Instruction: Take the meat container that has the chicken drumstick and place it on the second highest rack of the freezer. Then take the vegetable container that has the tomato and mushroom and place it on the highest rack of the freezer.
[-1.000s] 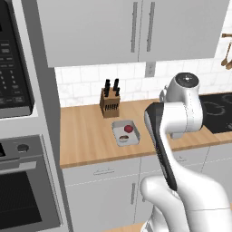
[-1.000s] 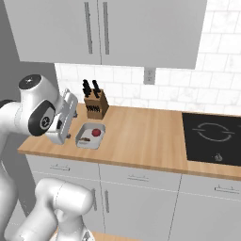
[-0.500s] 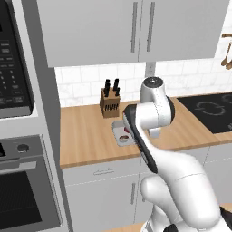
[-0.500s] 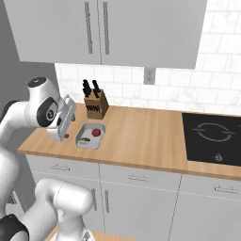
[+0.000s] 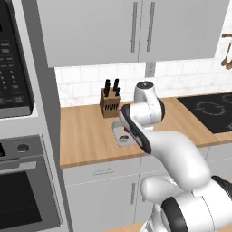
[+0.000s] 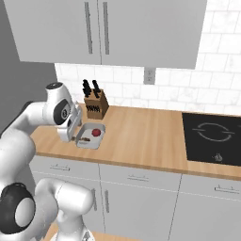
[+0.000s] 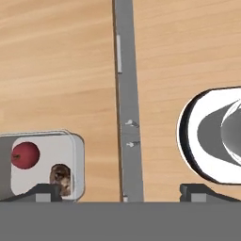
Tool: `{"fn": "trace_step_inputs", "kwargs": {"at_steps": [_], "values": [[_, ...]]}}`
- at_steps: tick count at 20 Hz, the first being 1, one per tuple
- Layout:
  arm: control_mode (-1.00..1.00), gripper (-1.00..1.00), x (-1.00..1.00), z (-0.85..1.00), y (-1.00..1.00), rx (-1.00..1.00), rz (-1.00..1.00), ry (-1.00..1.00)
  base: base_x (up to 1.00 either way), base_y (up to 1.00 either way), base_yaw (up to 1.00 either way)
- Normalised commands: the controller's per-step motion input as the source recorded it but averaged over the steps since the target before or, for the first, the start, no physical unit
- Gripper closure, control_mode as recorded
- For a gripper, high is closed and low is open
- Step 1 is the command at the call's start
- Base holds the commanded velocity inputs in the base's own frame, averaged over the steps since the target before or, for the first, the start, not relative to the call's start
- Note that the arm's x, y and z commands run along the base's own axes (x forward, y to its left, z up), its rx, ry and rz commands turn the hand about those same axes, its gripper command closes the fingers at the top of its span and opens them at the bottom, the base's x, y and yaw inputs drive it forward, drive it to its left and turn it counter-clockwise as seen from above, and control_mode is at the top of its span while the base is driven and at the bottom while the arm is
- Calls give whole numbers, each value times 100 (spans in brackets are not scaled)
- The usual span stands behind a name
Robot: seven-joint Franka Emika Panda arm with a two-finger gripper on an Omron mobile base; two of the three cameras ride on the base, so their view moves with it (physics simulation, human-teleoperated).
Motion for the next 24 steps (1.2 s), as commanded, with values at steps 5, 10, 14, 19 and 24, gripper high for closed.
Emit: {"fn": "trace_step_inputs", "kwargs": {"at_steps": [5, 10, 14, 19, 24], "values": [[-100, -100, 37, -45, 0, 0, 0, -9, 0, 0, 0], [-100, -100, 20, -44, 0, 0, 0, -7, 0, 0, 0], [-100, -100, 19, -46, 0, 0, 0, -8, 0, 0, 0], [-100, -100, 29, -40, 0, 0, -1, -3, 0, 0, 0], [-100, -100, 31, -30, 0, 0, -8, 0, 0, 0, 0]]}}
